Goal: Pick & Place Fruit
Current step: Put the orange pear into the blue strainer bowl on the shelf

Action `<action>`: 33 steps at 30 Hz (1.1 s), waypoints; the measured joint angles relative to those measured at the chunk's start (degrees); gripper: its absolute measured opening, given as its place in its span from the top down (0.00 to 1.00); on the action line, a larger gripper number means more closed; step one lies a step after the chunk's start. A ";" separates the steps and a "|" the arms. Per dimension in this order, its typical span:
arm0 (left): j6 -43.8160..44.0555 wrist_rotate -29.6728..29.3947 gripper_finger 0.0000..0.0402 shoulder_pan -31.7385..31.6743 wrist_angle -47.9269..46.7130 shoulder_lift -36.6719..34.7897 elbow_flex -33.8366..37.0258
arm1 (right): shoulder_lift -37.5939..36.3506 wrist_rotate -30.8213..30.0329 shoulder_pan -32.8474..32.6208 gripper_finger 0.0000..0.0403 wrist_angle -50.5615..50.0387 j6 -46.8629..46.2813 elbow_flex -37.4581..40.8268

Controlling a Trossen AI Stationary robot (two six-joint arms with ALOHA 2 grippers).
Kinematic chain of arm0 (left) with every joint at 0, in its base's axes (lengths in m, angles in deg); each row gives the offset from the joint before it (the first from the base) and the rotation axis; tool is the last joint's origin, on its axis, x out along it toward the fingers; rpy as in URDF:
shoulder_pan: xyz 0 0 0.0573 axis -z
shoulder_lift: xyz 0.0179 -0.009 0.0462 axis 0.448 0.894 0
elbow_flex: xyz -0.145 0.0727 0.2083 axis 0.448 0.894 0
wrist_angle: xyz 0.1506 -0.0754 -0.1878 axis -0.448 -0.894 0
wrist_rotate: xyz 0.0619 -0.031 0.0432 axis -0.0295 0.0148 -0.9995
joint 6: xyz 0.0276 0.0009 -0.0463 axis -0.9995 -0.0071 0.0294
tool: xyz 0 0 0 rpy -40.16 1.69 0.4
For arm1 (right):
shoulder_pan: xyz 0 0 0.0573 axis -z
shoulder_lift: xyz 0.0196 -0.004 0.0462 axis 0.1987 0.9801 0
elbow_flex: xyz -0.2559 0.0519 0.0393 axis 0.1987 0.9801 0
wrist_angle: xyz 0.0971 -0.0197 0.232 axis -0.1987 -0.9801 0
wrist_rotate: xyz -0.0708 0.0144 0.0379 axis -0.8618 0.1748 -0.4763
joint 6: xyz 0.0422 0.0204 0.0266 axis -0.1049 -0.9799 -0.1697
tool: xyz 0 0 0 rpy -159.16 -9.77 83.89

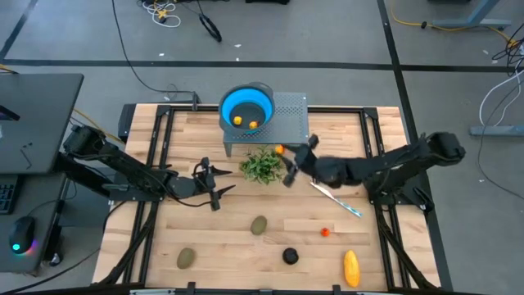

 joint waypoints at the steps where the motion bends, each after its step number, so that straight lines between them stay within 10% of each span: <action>1: 0.15 0.01 0.42 0.01 -0.02 0.00 0.00 | 0.18 0.13 1.34 0.64 1.14 1.23 -0.59; 11: -0.99 -0.08 0.42 0.01 0.08 0.00 0.02 | 7.58 14.91 13.69 0.64 7.25 5.78 -9.02; 33: -0.54 0.13 0.42 0.01 -1.81 0.00 0.02 | 15.64 20.61 19.73 0.59 10.24 10.70 -14.20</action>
